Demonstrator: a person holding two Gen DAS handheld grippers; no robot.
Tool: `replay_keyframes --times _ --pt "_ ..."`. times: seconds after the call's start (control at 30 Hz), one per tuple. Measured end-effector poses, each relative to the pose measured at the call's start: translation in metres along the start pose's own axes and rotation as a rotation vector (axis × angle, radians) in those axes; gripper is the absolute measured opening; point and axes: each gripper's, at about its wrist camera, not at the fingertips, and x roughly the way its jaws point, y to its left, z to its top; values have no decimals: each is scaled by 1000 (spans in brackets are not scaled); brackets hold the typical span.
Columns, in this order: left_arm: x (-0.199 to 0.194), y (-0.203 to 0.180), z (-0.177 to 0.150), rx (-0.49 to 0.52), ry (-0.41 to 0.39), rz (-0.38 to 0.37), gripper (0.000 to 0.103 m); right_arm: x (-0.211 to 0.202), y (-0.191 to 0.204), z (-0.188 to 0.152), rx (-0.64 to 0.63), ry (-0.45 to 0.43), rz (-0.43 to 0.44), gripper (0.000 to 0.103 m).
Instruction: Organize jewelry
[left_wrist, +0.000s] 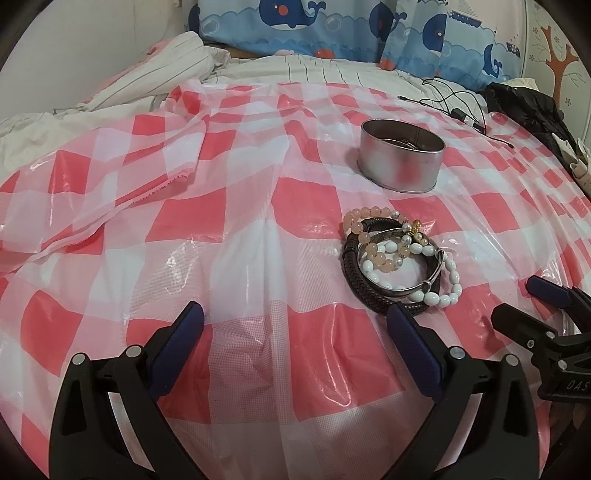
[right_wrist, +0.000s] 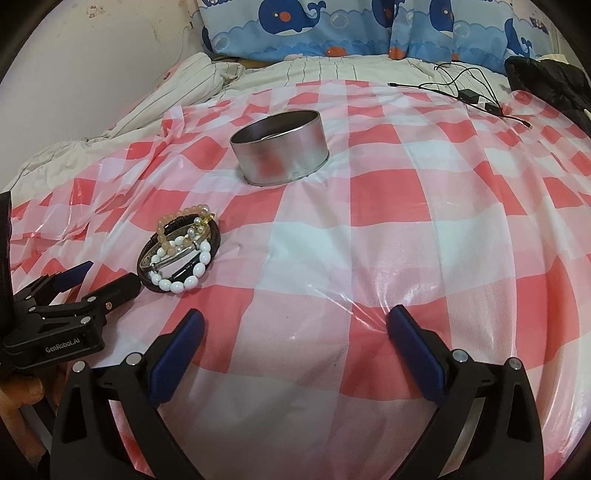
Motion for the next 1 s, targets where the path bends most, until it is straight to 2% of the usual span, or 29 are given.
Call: replay_keyframes --times 1.0 --pt "2 -1 -2 -4 2 -6 95 -2 -2 1 14 -7 13 95"
